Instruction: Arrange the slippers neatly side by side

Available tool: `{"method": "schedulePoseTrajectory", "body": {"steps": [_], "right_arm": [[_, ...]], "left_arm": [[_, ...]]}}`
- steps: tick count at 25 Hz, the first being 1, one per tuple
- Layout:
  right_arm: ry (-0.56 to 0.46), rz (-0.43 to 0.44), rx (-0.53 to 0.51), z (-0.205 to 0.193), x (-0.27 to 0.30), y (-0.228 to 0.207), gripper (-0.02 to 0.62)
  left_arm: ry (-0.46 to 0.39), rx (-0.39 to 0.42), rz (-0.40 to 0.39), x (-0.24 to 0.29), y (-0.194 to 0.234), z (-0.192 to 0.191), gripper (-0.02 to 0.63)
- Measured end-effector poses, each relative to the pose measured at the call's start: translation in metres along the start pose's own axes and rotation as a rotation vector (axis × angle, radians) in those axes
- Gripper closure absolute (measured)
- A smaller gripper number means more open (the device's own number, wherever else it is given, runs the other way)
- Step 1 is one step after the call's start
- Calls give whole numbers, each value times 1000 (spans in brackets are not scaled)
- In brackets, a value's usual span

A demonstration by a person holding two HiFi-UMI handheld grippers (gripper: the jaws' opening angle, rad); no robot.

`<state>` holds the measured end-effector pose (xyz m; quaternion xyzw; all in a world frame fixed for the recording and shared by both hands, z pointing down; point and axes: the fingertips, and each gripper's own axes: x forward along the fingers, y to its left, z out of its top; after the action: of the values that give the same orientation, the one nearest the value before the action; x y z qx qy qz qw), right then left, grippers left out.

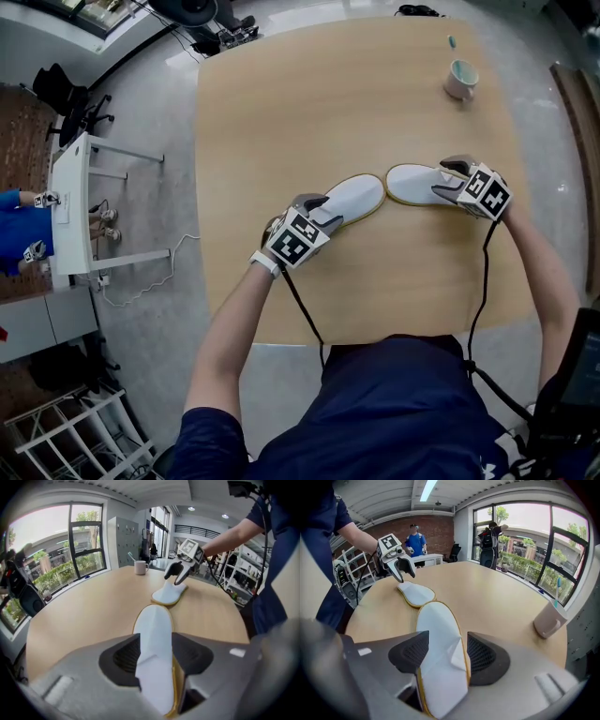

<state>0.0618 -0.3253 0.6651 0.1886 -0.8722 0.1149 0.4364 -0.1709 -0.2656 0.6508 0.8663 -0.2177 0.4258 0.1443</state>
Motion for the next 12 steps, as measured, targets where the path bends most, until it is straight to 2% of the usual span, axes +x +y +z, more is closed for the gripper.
{"method": "schedulePoseTrajectory", "body": {"steps": [5, 8, 12], "right_arm": [[65, 41, -34, -9, 12, 5, 331], [124, 61, -80, -24, 19, 13, 338], [111, 62, -57, -31, 23, 18, 354]], "left_arm": [[43, -30, -13, 10, 3, -14, 394], [83, -22, -17, 17, 4, -23, 399], [108, -11, -21, 29, 2, -35, 403]]}}
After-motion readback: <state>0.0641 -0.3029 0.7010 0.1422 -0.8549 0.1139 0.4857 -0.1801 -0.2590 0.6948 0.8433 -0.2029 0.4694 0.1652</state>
